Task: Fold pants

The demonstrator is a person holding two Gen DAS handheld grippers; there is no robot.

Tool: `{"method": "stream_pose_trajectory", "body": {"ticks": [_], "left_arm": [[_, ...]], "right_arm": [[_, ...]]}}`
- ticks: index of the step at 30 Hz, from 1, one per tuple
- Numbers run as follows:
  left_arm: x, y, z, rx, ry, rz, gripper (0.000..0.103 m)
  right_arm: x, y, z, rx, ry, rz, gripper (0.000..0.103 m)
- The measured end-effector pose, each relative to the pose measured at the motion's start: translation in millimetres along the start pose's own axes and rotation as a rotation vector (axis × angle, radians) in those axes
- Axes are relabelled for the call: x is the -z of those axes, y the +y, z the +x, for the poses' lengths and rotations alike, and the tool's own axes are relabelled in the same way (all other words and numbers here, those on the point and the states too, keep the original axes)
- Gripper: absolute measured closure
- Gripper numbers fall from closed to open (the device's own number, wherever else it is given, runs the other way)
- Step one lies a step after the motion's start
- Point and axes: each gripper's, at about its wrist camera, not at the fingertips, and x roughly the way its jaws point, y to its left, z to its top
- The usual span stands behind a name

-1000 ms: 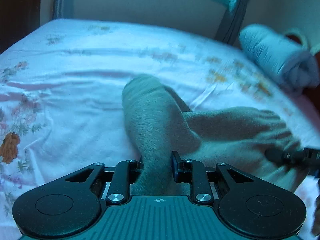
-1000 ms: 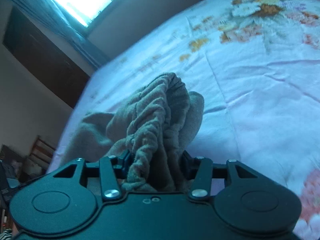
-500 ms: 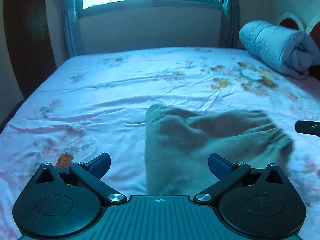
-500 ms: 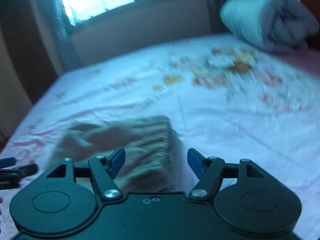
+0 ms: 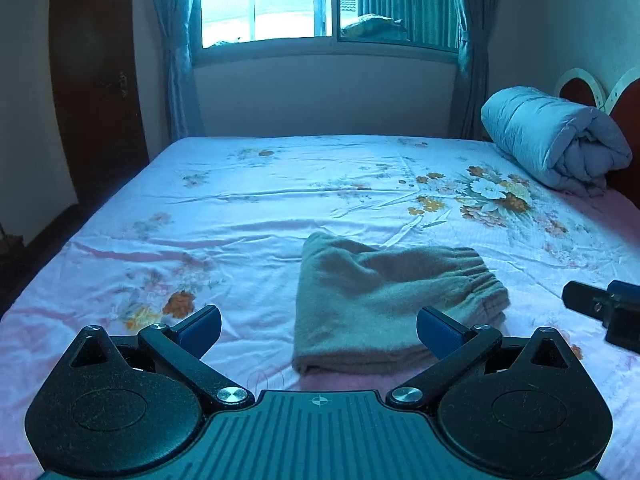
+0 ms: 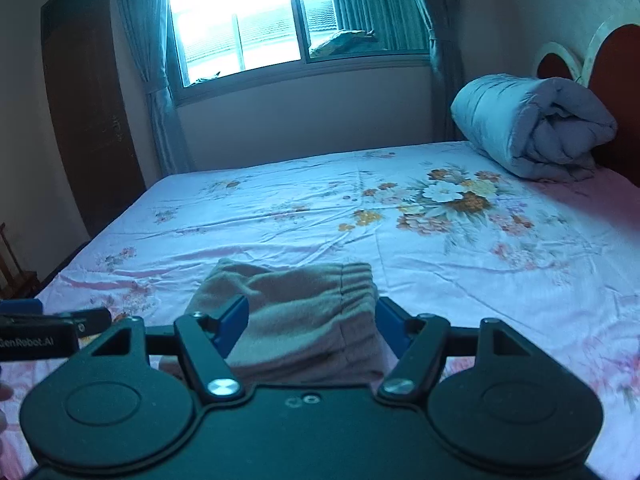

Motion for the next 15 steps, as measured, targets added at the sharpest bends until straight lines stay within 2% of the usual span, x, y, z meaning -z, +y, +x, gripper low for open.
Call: {"method": "stream_pose_trajectory", "body": {"ticks": [3, 7, 15], "left_arm": [[4, 4, -17, 0.008, -0.010, -0.022, 0.000], [6, 4, -29, -0.022, -0.027, -0.016, 0.000], [4, 6, -36, -0.033, -0.035, -0.020, 0.000]], "right_arm": [[6, 7, -11, 0.019, -0.015, -0.029, 0.040], [6, 10, -26, 0.007, -0.031, -0.009, 0.040], [4, 13, -38, 0.011, -0.054, -0.007, 0.039]]}}
